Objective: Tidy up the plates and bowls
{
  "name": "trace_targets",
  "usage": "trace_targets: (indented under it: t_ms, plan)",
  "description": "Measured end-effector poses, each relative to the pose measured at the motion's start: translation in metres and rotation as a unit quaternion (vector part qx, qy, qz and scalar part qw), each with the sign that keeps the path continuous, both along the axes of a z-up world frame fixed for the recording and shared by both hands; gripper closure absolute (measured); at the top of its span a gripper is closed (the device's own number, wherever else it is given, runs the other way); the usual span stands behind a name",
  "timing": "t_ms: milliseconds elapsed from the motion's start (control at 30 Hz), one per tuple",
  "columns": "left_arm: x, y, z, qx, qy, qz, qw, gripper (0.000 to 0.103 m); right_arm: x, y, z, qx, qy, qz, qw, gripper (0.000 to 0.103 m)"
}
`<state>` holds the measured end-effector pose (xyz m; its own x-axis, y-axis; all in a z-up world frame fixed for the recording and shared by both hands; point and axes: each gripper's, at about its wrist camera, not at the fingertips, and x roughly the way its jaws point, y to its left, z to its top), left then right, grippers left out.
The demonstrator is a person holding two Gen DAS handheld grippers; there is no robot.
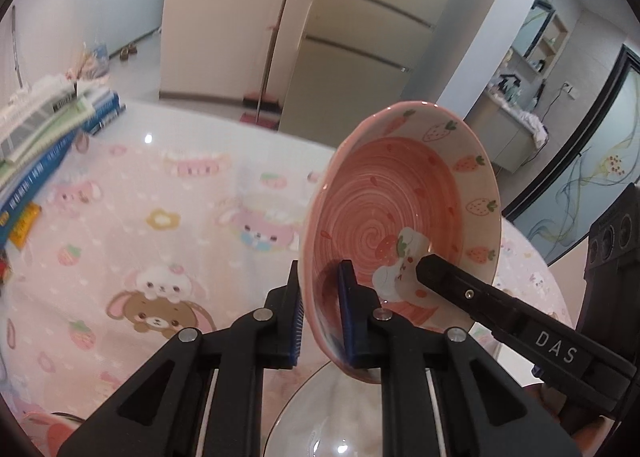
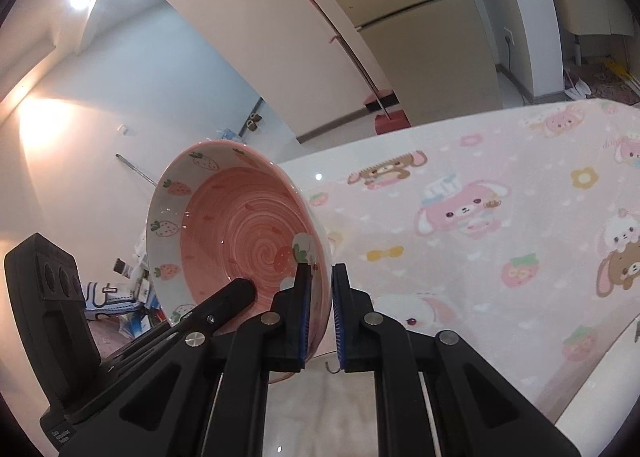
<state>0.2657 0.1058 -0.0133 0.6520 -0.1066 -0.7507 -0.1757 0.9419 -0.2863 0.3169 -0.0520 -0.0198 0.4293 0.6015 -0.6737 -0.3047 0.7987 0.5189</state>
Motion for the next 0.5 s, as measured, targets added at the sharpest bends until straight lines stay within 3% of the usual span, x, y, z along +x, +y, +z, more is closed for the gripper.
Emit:
trace_targets:
  t_ms: [400, 500]
  plan:
    - [-0.033, -0.009, 0.069, 0.036, -0.082, -0.004, 0.9960, 0.090, -0.050, -0.001, 0.078, 0.012, -0.084, 0.014, 0.996, 0.091]
    - [-0.045, -0.003, 0.087, 0.029, -0.103, -0.009, 0.9942, 0.091, -0.063, -0.003, 0.095, 0.023, -0.102, 0.017, 0.994, 0.091]
